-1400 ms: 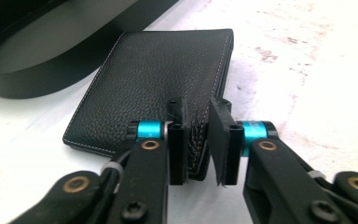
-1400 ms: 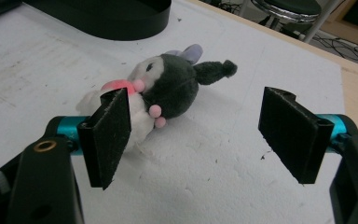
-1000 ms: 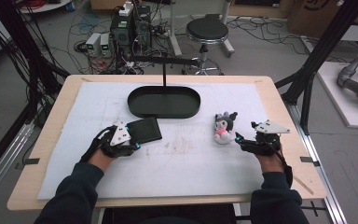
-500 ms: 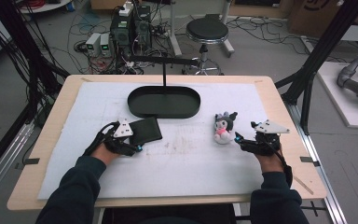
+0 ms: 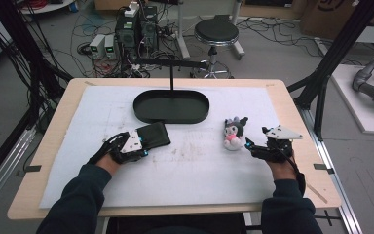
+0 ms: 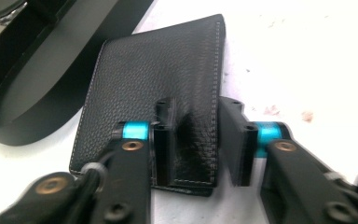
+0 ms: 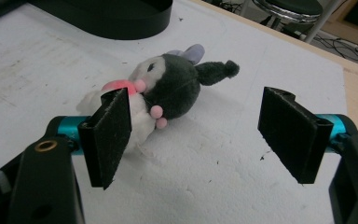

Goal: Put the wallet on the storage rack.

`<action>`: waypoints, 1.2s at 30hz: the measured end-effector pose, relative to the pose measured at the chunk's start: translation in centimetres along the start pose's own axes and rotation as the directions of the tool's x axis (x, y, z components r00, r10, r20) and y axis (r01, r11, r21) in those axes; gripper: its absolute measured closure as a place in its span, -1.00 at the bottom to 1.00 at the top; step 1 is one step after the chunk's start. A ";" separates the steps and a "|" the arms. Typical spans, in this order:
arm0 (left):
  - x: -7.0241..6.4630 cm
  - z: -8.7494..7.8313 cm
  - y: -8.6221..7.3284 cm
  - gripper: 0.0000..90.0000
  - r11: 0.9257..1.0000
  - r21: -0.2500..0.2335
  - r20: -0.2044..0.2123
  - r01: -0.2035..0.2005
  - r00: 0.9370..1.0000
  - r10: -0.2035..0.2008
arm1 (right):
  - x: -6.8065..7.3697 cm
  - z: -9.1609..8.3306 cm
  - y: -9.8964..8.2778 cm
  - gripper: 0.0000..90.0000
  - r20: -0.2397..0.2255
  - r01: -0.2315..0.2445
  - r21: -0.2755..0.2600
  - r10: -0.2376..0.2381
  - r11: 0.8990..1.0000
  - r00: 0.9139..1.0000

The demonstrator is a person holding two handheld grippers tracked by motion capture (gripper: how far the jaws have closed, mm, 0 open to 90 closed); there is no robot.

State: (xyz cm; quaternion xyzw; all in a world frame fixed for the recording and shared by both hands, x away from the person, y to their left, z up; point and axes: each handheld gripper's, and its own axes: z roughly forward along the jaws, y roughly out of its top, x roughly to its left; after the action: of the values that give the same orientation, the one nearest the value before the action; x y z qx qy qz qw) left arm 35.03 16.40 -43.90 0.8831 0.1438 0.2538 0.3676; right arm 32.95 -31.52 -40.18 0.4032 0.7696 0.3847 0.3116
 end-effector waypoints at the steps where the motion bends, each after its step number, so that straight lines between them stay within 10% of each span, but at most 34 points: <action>1: 0.0 -0.2 0.0 0.60 1.000 -0.013 -0.001 0.015 1.000 -0.015 | 0.0 0.0 0.0 -0.42 0.000 0.000 -0.001 0.000 1.000 1.000; 8: 0.7 -1.3 0.3 0.71 0.991 -0.075 -0.008 0.109 0.994 -0.110 | 0.0 0.0 0.0 -0.42 0.004 0.000 -0.004 0.000 1.000 1.000; 14: 1.6 -2.4 0.9 0.79 0.964 -0.134 0.006 0.231 0.973 -0.232 | 0.0 0.0 0.0 -0.42 0.009 0.001 -0.006 -0.001 1.000 1.000; 19: 2.6 -3.7 1.5 0.81 0.918 -0.168 0.042 0.359 0.933 -0.357 | -0.1 -0.1 0.0 -0.42 0.010 -0.005 -0.008 0.006 1.000 1.000; 23: 3.2 -4.9 1.7 0.82 0.868 -0.190 0.094 0.459 0.888 -0.449 | -0.1 -0.3 0.0 -0.42 0.012 -0.008 -0.017 0.009 1.000 1.000; 29: 4.1 -7.0 2.6 0.85 0.843 -0.173 0.137 0.509 0.860 -0.491 | -0.2 -0.4 0.0 -0.42 0.012 -0.018 -0.020 0.018 1.000 1.000; 36: 4.3 -8.2 1.2 0.90 0.829 -0.153 0.128 0.538 0.842 -0.524 | -0.2 -0.5 0.0 -0.42 0.010 -0.014 -0.020 0.015 1.000 1.000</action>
State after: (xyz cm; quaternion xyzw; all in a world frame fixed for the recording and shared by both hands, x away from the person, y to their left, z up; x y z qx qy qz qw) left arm 34.14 22.15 -36.62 0.7801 0.3446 0.1180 0.5087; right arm 32.65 -31.89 -39.93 0.4075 0.7611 0.3927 0.3169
